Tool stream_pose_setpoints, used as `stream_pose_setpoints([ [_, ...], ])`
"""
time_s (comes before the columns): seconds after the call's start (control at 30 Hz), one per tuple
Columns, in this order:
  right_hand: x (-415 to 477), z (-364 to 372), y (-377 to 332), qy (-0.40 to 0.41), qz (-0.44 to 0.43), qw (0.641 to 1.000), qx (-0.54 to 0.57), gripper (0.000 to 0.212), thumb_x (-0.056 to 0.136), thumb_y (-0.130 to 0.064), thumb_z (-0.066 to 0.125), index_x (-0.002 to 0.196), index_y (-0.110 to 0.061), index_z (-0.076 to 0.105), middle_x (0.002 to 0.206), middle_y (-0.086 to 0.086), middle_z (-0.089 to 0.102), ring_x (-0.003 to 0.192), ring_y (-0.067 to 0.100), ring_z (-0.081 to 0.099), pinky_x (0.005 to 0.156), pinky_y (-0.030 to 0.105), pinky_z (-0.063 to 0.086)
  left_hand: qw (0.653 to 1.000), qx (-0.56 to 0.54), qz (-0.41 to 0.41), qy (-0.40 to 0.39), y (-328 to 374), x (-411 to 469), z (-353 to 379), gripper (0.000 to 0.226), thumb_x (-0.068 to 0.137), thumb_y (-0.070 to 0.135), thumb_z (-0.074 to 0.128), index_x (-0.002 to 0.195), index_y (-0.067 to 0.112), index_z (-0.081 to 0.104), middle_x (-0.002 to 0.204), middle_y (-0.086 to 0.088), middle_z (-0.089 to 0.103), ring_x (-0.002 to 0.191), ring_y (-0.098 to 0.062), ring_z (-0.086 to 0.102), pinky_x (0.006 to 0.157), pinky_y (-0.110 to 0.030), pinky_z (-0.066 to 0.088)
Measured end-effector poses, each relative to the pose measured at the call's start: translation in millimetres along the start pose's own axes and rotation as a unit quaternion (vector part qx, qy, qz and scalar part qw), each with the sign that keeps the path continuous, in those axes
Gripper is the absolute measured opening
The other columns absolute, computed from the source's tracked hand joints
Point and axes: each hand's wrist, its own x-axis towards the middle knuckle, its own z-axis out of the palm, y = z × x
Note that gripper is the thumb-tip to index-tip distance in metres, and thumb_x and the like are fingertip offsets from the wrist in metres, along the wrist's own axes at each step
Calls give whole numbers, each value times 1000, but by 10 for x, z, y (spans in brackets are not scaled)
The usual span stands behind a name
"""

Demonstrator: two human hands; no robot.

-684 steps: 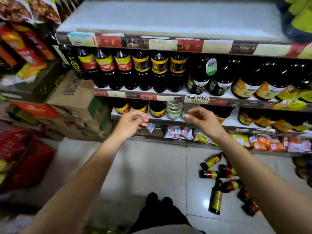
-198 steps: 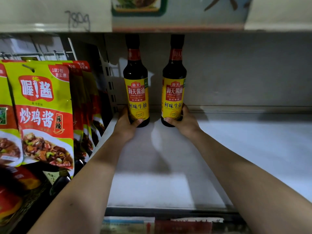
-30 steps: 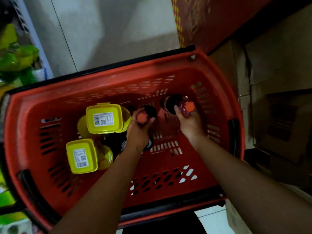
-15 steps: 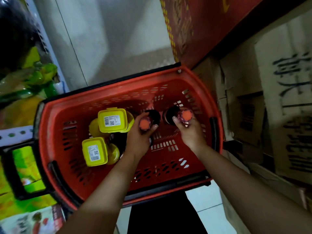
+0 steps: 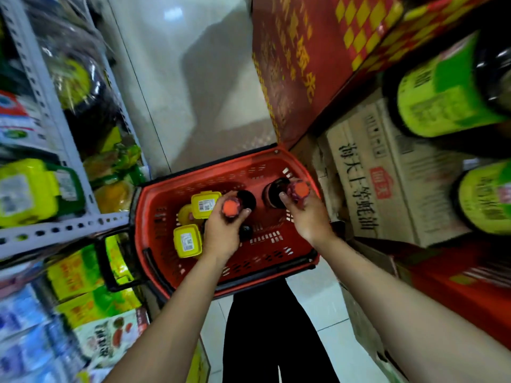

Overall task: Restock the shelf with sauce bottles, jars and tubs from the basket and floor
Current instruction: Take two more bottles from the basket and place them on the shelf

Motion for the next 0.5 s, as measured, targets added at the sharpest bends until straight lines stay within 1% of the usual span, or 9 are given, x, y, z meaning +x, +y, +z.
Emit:
stream_pose_setpoints([
  [0.07,-162,-105,-244,18,-7,1000,23,42,84,-25,65,120,-5,54,115,7,61,107,16,55,88,15,36,1000,12,12,8,218,-168,-92,37,79,-2,65,114,3,55,102,-4,58,96,-15,54,72,4,37],
  [0.1,-241,-155,-357,28,-10,999,32,40,84,-21,66,119,-4,54,112,8,61,105,16,54,86,15,36,1000,16,20,10,315,-244,-146,37,79,-2,65,113,4,56,102,-5,58,97,-16,55,74,3,37],
  [0.2,-451,-305,-633,38,-3,998,48,41,83,-18,67,119,-4,54,113,13,61,107,22,56,87,19,37,999,15,29,-3,572,-452,-289,36,79,-1,66,109,14,54,106,-3,57,101,-15,53,79,2,36],
  [0.27,-616,-433,-822,29,-20,999,35,42,84,-22,66,120,-6,54,113,11,60,106,21,56,87,23,39,999,23,41,-8,761,-605,-389,36,79,-1,66,109,13,53,110,-3,56,104,-14,51,80,5,34],
  [0.33,-800,-578,-1026,27,-43,999,12,41,85,-24,65,120,-6,54,111,9,59,101,16,52,82,21,36,998,34,58,-15,959,-776,-478,35,80,1,66,109,14,53,112,-4,55,105,-14,50,78,7,32],
  [0.4,-997,-724,-1215,30,-62,998,9,42,84,-29,65,117,-5,55,110,11,60,99,16,51,81,21,35,997,40,70,-21,1180,-968,-554,32,81,5,66,107,18,53,109,-3,57,101,-13,52,74,6,34],
  [0.43,-1103,-791,-1310,29,-70,997,4,45,83,-37,65,114,-6,56,109,12,61,100,18,54,84,25,39,996,40,78,-19,1278,-1062,-588,31,81,6,66,106,19,53,105,-1,59,98,-13,54,74,4,35],
  [0.5,-1276,-912,-1466,25,-80,996,0,55,75,-55,59,107,-10,59,105,13,62,101,26,58,90,38,45,994,41,96,-12,1456,-1218,-642,28,81,9,67,103,21,54,95,5,61,94,-12,55,75,-1,38],
])
